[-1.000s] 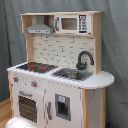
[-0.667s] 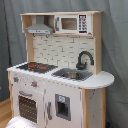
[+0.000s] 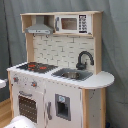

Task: Play with the kitchen

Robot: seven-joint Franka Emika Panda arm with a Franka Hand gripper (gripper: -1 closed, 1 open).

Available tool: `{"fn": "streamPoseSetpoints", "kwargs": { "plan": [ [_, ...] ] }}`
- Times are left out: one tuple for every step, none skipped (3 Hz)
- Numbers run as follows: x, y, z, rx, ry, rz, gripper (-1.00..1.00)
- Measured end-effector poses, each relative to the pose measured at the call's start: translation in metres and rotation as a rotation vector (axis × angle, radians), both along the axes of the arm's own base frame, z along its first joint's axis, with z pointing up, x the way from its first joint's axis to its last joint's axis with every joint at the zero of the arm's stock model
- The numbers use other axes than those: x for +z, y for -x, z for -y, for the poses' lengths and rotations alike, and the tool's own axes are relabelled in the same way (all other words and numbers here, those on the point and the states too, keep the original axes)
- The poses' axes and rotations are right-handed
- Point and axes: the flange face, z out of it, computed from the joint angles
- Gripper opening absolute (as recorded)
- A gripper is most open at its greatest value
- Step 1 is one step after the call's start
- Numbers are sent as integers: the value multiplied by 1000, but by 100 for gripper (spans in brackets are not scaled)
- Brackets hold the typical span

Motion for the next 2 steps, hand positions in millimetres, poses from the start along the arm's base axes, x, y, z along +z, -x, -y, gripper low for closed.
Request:
{"fn": "streamPoseSetpoints", "kwargs": {
  "plan": [
    [14, -24, -1, 4, 15, 18, 100],
    [11, -62, 6, -28, 20, 21, 100]
  ]
}}
